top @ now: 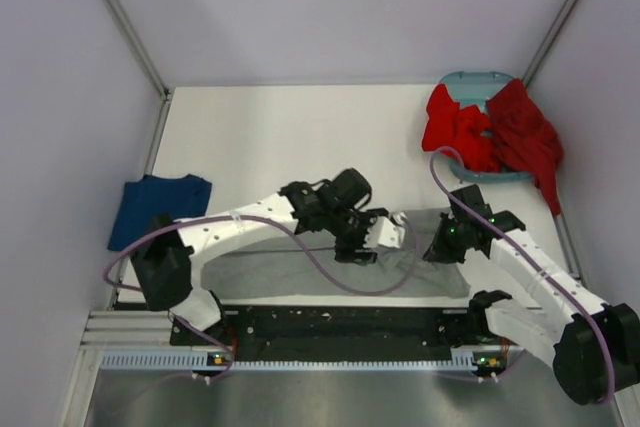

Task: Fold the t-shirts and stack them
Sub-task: Fold the other side of the tshirt into a rectangle

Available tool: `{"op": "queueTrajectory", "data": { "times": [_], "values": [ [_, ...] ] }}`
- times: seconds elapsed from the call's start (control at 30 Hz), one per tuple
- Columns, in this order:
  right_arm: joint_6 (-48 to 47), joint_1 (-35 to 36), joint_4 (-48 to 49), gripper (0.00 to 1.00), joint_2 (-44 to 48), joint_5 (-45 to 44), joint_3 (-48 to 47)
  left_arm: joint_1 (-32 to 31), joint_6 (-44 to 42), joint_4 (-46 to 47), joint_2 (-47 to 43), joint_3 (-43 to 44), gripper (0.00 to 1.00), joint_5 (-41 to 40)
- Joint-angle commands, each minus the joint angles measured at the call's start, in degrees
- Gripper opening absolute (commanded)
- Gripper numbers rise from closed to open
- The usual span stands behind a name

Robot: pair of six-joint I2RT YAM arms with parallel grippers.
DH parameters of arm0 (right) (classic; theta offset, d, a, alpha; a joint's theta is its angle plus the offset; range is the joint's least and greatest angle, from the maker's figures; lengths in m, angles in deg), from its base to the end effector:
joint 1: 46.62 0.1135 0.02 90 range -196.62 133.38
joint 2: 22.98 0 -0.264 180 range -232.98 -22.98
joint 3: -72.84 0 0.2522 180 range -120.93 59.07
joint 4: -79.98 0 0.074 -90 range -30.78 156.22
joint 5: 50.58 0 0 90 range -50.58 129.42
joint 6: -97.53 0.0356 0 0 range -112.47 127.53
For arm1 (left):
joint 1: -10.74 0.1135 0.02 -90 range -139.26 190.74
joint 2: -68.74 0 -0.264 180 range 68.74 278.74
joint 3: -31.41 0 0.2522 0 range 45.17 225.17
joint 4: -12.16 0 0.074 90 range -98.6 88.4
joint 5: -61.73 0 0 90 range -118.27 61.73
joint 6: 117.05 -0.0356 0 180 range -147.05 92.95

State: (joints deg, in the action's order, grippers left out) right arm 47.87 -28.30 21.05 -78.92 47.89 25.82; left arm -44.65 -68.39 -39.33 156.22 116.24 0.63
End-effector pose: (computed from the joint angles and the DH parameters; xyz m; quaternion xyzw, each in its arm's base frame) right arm 0.1526 0.0560 0.1920 0.1730 0.9634 0.1570 0.1315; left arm 0.1687 -0.2747 0.2804 0.7396 0.5547 -0.2721 0.2668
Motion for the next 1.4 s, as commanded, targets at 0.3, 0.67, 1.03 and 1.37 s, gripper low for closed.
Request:
{"op": "queueTrajectory", "data": {
  "times": [0.3, 0.67, 1.03, 1.37],
  "values": [
    [2.38, -2.51, 3.86, 0.0, 1.71, 2.07, 2.84, -13.77, 6.71, 19.8, 16.48, 2.41, 0.67, -13.78],
    [2.82, -2.59, 3.68, 0.0, 2.51, 2.87, 3.99, -14.04, 6.98, 24.46, 18.86, -1.19, 0.2, -19.58],
    [6.15, -2.33, -2.1, 0.41, 5.83, 15.35, 6.36, -13.77, 3.11, 17.35, 15.44, -3.57, 0.0, -16.35],
    [6.07, -2.42, -8.63, 0.55, 8.15, 2.34, -4.01, -13.77, 0.83, 10.76, 15.35, -0.94, 0.05, -10.36]
  ]
}}
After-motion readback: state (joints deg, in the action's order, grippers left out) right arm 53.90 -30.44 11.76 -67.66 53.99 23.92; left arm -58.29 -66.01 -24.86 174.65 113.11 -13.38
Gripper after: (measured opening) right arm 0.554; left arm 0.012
